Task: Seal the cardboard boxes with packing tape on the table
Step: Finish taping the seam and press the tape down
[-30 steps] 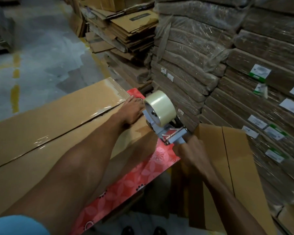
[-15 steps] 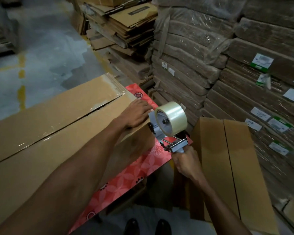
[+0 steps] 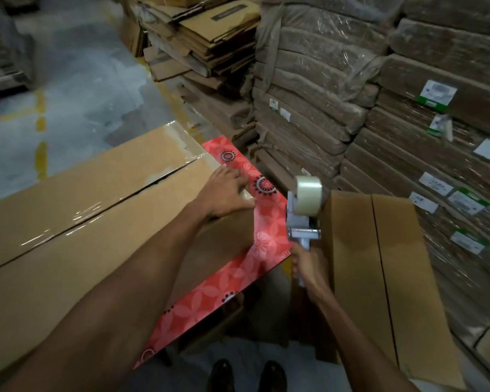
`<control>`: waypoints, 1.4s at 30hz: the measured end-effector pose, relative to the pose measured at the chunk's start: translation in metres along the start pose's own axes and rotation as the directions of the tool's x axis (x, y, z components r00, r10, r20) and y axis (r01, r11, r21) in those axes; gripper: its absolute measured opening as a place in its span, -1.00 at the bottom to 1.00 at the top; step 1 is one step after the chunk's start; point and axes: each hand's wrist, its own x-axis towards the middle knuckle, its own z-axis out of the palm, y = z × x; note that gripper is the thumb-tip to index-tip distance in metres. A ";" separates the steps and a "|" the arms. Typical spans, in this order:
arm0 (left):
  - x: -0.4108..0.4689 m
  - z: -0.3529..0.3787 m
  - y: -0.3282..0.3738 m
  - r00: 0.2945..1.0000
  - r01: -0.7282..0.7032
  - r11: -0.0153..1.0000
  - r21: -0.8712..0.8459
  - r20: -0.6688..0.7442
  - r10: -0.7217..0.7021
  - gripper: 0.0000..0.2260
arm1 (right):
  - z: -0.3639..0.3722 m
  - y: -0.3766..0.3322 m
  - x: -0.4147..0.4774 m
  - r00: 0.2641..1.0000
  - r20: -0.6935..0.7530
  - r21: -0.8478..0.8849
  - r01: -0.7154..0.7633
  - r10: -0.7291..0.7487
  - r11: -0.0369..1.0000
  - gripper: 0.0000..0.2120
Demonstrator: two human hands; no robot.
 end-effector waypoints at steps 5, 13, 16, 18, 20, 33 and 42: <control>-0.024 0.011 0.000 0.997 0.012 1.000 -0.021 -0.071 -0.013 -0.43 | 0.017 -0.026 0.056 0.989 0.112 -0.403 0.134 -0.097 0.905 -0.68; -0.032 0.017 0.011 0.991 0.121 0.992 0.017 -0.054 -0.120 -0.50 | 0.059 -0.012 0.094 0.976 0.183 -0.690 0.212 -0.116 0.692 -0.40; -0.034 0.012 0.008 0.996 0.088 0.996 0.027 -0.016 -0.088 -0.33 | 0.058 -0.011 0.093 0.987 0.147 -0.754 0.157 -0.068 0.638 -0.37; -0.032 0.005 0.000 0.997 0.071 0.997 -0.019 0.026 -0.071 -0.27 | 0.054 -0.028 0.091 0.981 0.156 -0.815 0.195 -0.117 0.546 -0.58; -0.026 -0.001 -0.016 0.997 0.066 0.997 -0.029 0.033 -0.065 -0.34 | 0.052 -0.062 0.092 0.956 0.126 -0.838 0.246 -0.266 0.488 -0.63; 0.061 -0.041 -0.195 0.921 0.389 0.920 0.048 -0.002 -0.390 -0.49 | 0.216 -0.277 0.071 0.489 0.528 -0.442 0.856 -0.694 0.267 -0.77; 0.089 -0.048 -0.262 0.929 0.346 0.918 -0.195 -0.063 -0.364 -0.68 | 0.276 -0.295 0.101 0.529 0.658 -0.522 0.833 -0.536 0.181 -0.39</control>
